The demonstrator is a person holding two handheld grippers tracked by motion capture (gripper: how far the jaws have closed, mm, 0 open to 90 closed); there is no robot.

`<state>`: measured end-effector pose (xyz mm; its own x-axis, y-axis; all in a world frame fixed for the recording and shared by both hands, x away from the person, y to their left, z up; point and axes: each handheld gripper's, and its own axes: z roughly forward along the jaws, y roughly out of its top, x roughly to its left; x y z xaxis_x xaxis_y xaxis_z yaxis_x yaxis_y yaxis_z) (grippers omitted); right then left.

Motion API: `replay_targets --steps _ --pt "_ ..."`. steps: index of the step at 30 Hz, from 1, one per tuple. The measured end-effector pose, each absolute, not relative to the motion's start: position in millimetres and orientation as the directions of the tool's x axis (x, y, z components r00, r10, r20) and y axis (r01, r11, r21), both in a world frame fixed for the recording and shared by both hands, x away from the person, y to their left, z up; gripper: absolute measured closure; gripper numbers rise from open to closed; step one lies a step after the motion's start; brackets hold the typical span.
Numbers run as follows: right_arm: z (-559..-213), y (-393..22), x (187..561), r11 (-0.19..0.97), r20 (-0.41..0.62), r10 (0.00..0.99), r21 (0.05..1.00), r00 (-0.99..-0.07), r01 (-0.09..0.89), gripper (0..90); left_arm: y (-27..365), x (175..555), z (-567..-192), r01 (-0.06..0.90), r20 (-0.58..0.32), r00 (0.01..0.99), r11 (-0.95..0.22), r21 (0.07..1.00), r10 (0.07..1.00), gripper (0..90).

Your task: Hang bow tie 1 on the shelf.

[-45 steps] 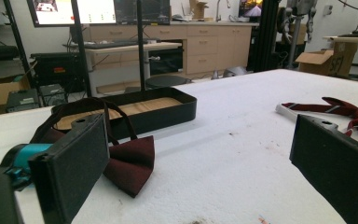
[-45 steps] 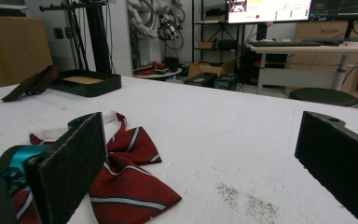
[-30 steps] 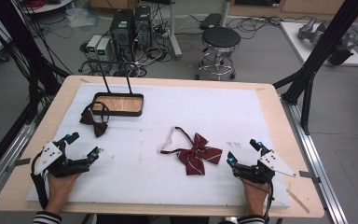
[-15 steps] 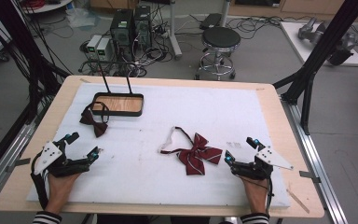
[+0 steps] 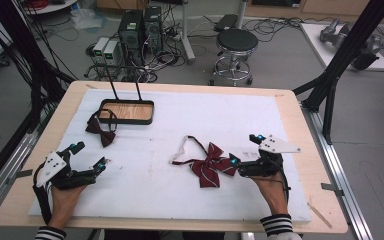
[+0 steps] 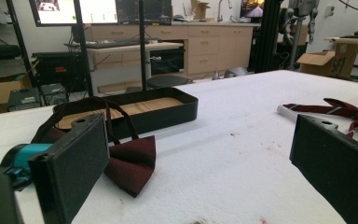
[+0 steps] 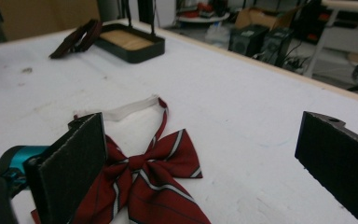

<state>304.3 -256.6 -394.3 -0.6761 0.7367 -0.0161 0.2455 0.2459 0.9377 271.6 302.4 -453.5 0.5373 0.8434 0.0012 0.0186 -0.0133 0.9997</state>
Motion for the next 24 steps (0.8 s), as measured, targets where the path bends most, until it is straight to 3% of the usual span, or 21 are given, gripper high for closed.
replay_targets --steps 7,24 --pt "-389.7 -239.4 312.7 0.347 -0.062 0.700 0.900 -0.711 0.264 1.3 302.4 271.6 -453.5 0.018 0.001 0.538 -0.013 1.000 0.843 5.0" --pt "-398.8 -210.2 334.8 0.524 -0.011 0.596 0.762 -0.803 0.379 4.8 302.4 271.6 -453.5 0.021 -0.002 0.536 -0.011 1.000 0.844 5.0"
